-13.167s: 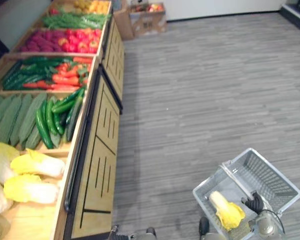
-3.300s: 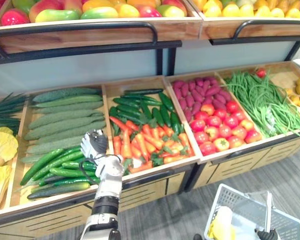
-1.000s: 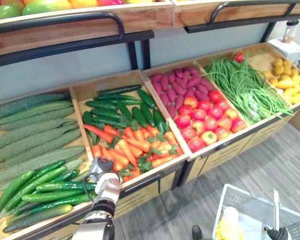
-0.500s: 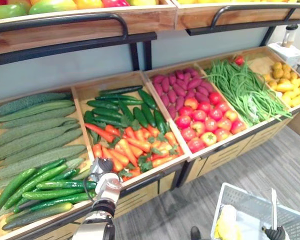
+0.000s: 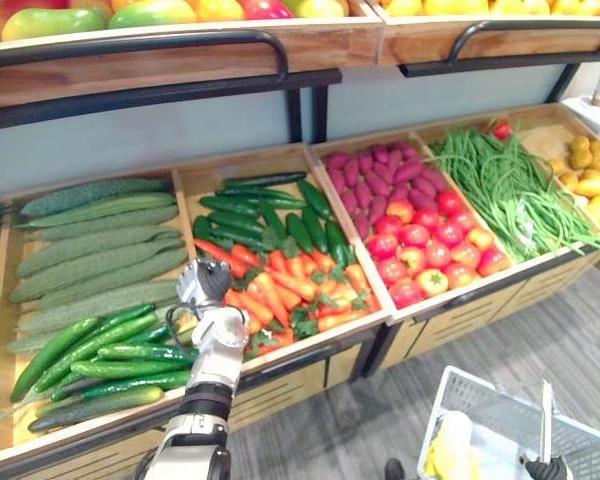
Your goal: Pick vegetable in the basket
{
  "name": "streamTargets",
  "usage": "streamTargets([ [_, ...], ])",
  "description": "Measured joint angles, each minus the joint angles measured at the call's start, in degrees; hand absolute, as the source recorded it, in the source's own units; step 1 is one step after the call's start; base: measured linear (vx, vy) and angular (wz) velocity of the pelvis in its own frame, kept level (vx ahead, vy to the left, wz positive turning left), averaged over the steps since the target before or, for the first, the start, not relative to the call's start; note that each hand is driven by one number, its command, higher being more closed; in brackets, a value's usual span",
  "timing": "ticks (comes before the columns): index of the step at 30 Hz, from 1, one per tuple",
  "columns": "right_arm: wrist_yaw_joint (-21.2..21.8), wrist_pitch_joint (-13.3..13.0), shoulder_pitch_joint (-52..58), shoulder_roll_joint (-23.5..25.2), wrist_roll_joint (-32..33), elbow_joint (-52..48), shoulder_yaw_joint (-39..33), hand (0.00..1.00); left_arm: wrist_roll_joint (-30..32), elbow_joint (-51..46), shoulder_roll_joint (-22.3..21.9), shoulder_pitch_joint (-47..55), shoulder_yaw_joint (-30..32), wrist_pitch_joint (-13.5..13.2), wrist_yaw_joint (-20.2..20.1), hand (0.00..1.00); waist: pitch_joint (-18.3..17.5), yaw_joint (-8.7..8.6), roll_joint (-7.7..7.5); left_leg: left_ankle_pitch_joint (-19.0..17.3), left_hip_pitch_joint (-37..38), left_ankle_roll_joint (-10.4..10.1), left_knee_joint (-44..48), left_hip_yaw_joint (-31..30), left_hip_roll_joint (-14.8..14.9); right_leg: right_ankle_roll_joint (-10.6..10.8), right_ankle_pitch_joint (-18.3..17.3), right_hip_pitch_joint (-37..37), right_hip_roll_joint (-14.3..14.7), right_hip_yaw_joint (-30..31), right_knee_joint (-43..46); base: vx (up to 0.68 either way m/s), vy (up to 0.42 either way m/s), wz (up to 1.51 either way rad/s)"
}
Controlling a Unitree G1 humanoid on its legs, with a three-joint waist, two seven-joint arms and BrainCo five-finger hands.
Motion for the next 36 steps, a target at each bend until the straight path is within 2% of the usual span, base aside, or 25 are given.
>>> streamTargets([
  [5, 0.7, 0.2, 0.0, 0.0, 0.0, -1.2, 0.0, 1.0, 0.0, 3.4, -0.1, 1.8, -1.9, 0.7, -1.3, 0.0, 0.0, -0.04, 0.02, 0.0, 0.1, 0.0, 0.0, 0.1, 0.0, 0.0, 0.0, 0.0, 0.0, 0.1, 0.0, 0.0, 0.0, 0.0],
  [9, 0.8, 0.4, -0.6, 0.0, -0.1, -1.3, -0.5, 1.0, -0.1, 11.2, -0.1, 1.9, -1.9, 0.8, -4.6, 0.0, 0.0, -0.14, 0.04, 0.0, 0.3, 0.0, 0.0, 0.3, 0.0, 0.0, 0.0, 0.0, 0.1, 0.4, 0.0, 0.0, -0.004, -0.02],
  [12, 1.0, 0.4, -0.9, -0.2, -0.1, -1.3, -0.8, 1.0, -0.2, 15.9, 0.0, 1.5, -1.7, 0.7, -5.3, 0.0, 0.0, -0.28, 0.06, 0.0, 0.4, 0.0, 0.0, 0.5, 0.0, 0.0, 0.0, 0.0, 0.1, 0.6, 0.0, 0.0, -0.005, -0.02],
  [19, 1.1, 0.5, -1.3, -1.6, -0.1, -1.3, -1.1, 1.0, -1.0, 21.7, 0.2, -1.6, -1.4, 0.9, -5.6, 0.0, -0.5, -0.39, 1.08, -0.1, 0.9, -0.1, 0.0, 1.6, 0.0, 0.0, 0.1, -0.2, 0.2, 1.3, -0.2, -0.02, -0.011, -0.07],
  [32, 2.3, 0.5, -2.5, -3.7, -0.1, -1.3, -1.1, 1.0, -1.0, 28.0, 0.6, -6.5, -1.1, 1.8, -5.0, 0.0, 0.1, -0.36, 1.35, -0.1, 0.8, -0.1, -0.3, 2.1, 0.0, 0.3, 0.6, -0.6, 0.3, 1.7, -1.2, 0.0, -0.003, -0.02],
  [36, 2.4, 0.4, -3.1, -4.7, -0.3, -2.1, -0.7, 1.0, -0.1, 29.7, 1.4, -7.2, -1.1, 2.9, -5.1, 0.0, 0.5, -0.38, 2.69, -0.2, 0.4, -0.3, -0.3, 3.5, 0.1, 0.4, 0.6, -2.0, 0.6, 3.2, -1.3, -0.01, -0.016, -0.19],
])
